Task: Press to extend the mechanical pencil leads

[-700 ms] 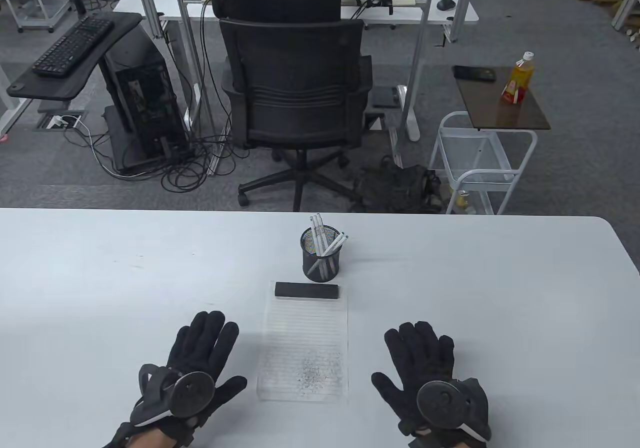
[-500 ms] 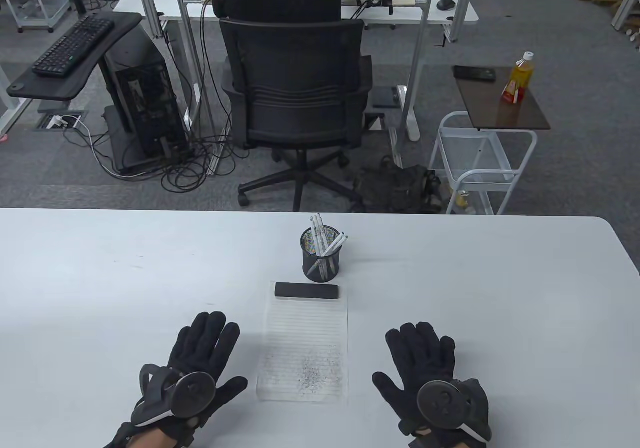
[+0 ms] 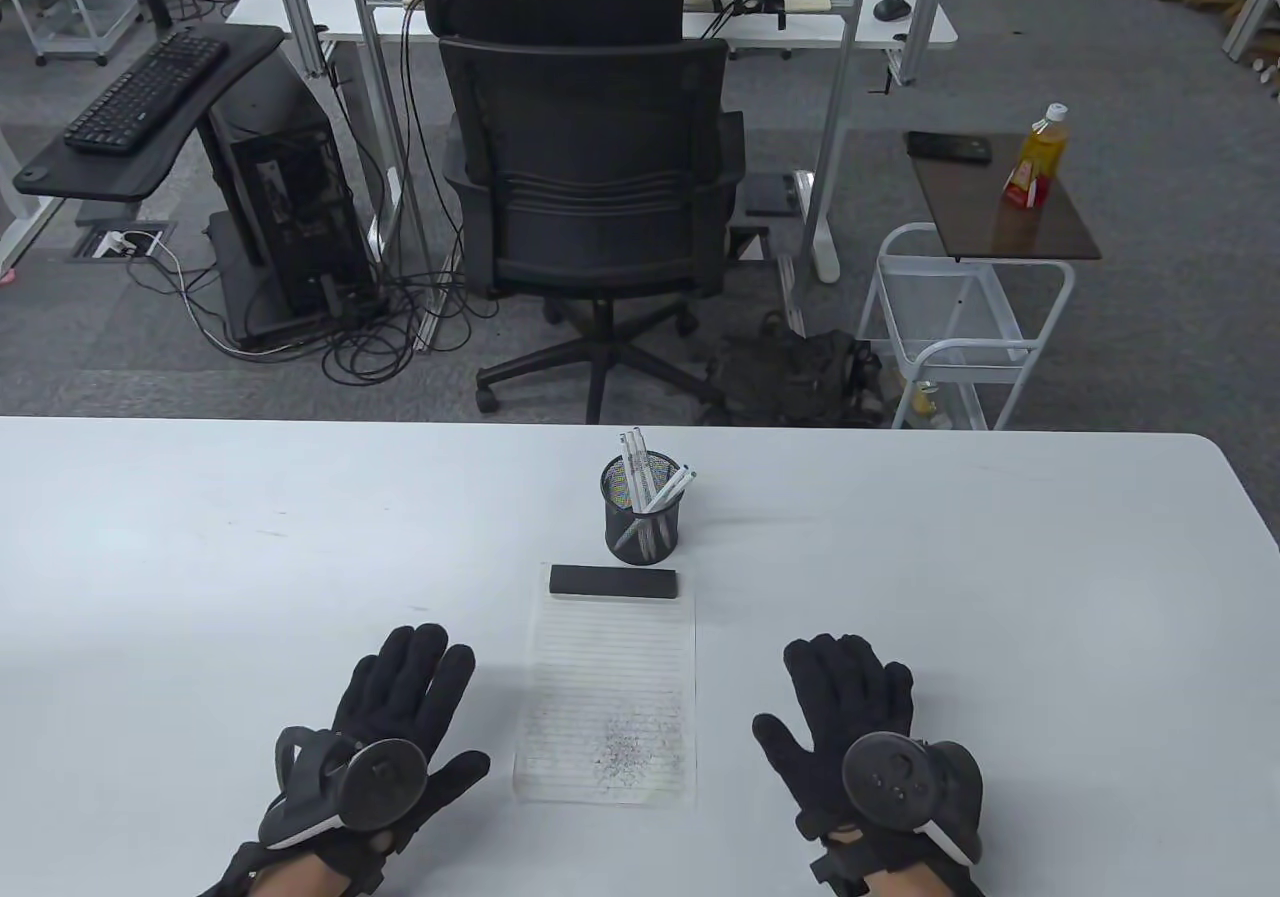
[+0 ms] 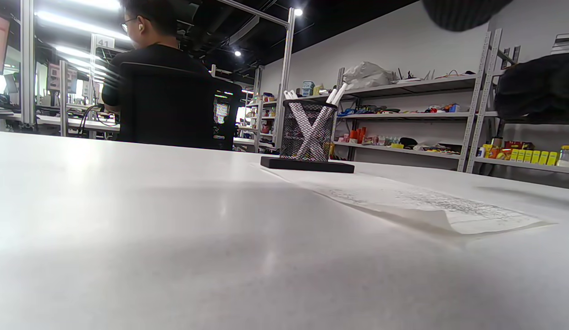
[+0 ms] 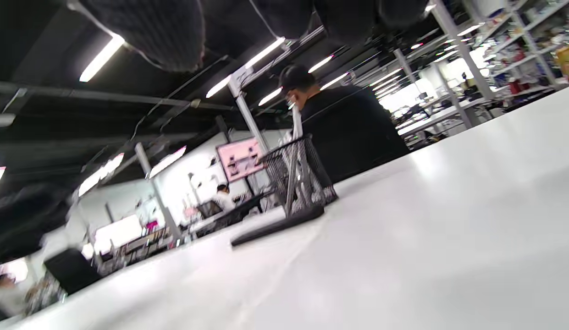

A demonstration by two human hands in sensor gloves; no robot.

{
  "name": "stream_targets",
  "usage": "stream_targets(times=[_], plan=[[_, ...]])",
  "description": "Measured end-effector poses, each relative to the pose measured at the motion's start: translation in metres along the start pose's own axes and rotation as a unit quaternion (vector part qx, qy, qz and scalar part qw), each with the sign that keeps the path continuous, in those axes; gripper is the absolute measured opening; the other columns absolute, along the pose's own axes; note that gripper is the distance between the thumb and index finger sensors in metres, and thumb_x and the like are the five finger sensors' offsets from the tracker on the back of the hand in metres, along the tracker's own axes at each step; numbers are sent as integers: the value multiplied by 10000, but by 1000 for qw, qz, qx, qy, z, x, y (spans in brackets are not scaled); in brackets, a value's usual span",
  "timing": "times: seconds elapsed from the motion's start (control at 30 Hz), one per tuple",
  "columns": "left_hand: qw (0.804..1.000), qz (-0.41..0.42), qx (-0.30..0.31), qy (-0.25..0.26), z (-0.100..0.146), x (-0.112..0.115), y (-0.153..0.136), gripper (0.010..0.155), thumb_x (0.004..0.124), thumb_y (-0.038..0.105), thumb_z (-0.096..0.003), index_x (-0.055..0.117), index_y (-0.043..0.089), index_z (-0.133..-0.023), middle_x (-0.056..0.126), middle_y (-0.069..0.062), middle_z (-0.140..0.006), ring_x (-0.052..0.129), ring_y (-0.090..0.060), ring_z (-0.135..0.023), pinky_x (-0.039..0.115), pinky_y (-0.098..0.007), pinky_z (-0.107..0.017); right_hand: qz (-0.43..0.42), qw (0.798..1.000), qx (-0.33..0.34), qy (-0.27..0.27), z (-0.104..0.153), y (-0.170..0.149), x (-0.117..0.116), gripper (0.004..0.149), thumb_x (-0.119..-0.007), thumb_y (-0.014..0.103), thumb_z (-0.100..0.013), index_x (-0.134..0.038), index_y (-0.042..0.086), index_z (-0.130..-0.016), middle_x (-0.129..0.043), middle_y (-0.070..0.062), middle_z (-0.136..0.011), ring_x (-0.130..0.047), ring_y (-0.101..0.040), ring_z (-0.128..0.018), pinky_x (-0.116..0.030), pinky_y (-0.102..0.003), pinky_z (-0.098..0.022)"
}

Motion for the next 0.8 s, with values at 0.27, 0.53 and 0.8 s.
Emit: stream_targets(times=[0.27, 0.53, 0.8], plan=[[1000, -2, 2, -18, -1, 7, 2, 922, 660, 667, -435, 235, 245, -1137, 218, -125, -1197, 323, -458, -1117, 419, -637, -770, -153, 973, -172, -1, -122, -21, -13, 648, -870, 446, -532, -716, 71, -1037, -715, -254, -1016, -686, -588, -942, -488, -792, -669], [1000, -5, 0, -26, -1, 9, -1, 919, 662, 663, -436, 243, 242, -1137, 231, -127, -1197, 341, -458, -1116, 434, -637, -767, -22, 978, -204, 42, -196, -14, -61, 676, -928, 448, -490, -729, 94, -1031, -698, -226, -1033, -685, -568, -954, -507, -789, -667], [1000, 6, 0, -26, -1, 7, -4, 921, 658, 667, -433, 247, 239, -1137, 241, -126, -1199, 359, -460, -1116, 444, -637, -766, 0, 974, -226, 27, -212, -14, -81, 605, -945, 442, -480, -814, 85, -950, -738, -214, -996, -728, -549, -926, -543, -774, -657]])
Point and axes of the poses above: the tracker on the back of each hand, its own y axis roughly to the thumb side, its own z axis roughly from the fingertips to the wrist, x = y × z, the point moved 5 cm from there along -z, roughly from the wrist to the fingertips
